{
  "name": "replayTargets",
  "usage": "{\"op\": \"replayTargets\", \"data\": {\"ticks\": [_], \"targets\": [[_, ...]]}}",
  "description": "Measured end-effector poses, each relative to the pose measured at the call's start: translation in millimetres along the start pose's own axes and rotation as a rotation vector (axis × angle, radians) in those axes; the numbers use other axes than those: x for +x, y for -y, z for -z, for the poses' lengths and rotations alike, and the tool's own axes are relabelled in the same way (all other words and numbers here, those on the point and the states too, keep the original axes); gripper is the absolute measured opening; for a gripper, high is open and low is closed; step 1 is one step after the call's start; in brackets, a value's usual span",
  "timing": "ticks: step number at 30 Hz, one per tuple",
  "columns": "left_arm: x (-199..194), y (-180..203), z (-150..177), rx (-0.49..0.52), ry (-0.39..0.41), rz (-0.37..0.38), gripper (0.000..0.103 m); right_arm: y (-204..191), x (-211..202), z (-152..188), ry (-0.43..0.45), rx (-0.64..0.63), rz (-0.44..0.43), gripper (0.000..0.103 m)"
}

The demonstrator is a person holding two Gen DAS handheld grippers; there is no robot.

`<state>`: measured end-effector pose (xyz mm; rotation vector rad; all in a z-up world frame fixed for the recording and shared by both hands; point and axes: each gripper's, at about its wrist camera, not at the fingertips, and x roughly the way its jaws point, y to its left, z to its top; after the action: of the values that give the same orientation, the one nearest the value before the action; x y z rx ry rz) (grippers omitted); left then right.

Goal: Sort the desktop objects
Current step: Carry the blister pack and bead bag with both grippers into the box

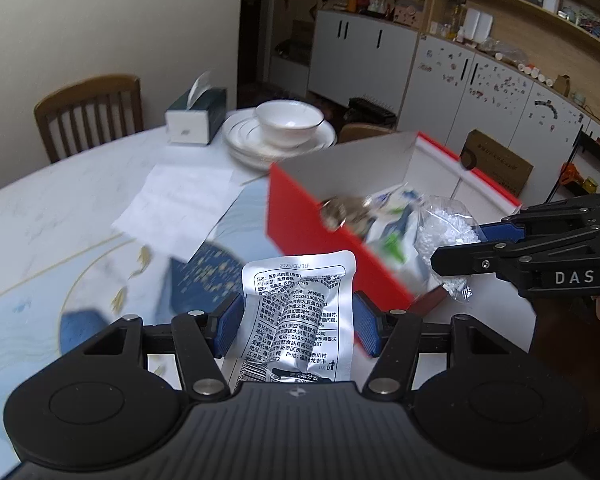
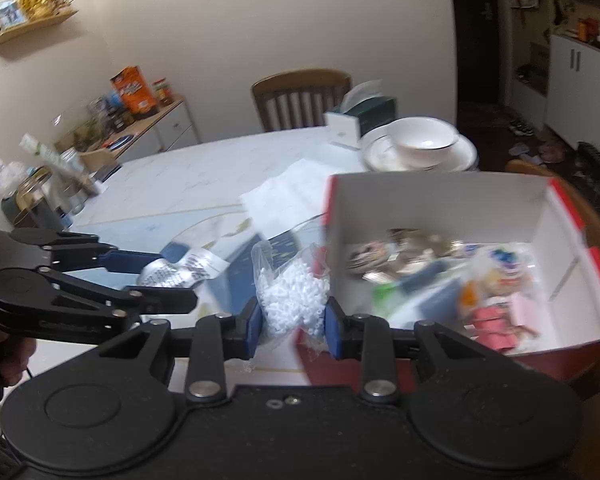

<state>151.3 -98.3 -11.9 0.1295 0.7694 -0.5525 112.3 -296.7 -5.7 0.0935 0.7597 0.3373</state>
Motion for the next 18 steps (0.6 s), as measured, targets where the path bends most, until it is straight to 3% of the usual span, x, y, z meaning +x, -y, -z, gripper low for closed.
{"op": "replayTargets", "data": {"ticks": [18], "targets": [[56.8, 84.8, -70.3, 0.122, 0.054, 0.001, 0.058, 111.0, -34.5, 2.1, 0.053, 0.035, 0.124, 0.031]]}}
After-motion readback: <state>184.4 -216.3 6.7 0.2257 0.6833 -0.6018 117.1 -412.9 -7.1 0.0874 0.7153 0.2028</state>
